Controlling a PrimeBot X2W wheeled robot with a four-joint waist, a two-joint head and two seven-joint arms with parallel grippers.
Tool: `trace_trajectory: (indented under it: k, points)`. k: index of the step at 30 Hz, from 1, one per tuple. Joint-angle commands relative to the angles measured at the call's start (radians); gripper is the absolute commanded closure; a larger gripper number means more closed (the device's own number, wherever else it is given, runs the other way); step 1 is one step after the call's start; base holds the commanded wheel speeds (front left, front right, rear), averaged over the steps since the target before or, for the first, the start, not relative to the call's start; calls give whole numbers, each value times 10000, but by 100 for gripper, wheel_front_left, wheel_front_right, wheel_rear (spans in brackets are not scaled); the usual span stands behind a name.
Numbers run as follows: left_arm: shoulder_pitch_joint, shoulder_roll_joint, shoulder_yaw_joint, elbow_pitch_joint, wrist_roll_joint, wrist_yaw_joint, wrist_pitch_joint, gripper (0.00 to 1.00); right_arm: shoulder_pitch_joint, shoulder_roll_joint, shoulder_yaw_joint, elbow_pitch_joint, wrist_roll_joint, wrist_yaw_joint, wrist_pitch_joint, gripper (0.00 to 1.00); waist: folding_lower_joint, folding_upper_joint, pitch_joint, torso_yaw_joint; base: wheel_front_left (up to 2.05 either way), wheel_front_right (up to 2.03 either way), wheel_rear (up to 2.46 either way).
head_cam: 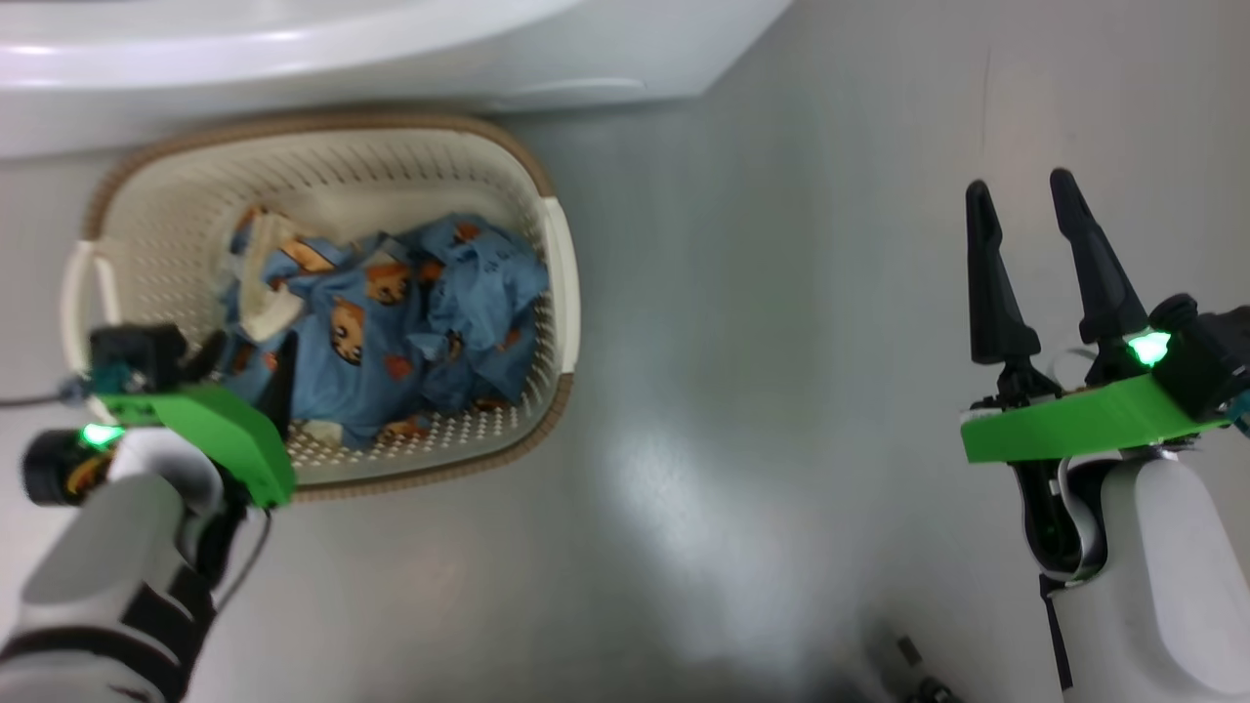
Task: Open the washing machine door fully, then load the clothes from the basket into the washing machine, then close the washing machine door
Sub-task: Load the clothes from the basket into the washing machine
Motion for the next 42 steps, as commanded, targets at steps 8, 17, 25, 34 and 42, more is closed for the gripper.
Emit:
trace_trajectory:
  k: [8,17,25,34,42]
  points:
    - [-960,855,-612,704,-1030,-25,724,0,-204,78,440,-445,310,16,-118,0,0,-1,1180,-599,0,0,0]
    - [-1504,1062,-1334,565,-2065,-25,1577,0,-341,79,565,-582,455,16,-118,0,0,-1,1520,-740,0,0,0]
    - [-1561,1374,-2297,100,-2853,-25,1999,0,-437,79,780,-620,629,16,-118,0,0,-1,1646,-937,0,0,0]
    - [-1357,1363,-3179,-176,-3881,-25,1894,100,-366,79,686,-585,604,16,-118,0,0,-1,1302,-899,0,0,0]
    - [-930,1188,-3676,-387,-4625,-25,998,100,-163,79,615,-415,481,16,-118,0,0,-1,516,-598,0,0,0]
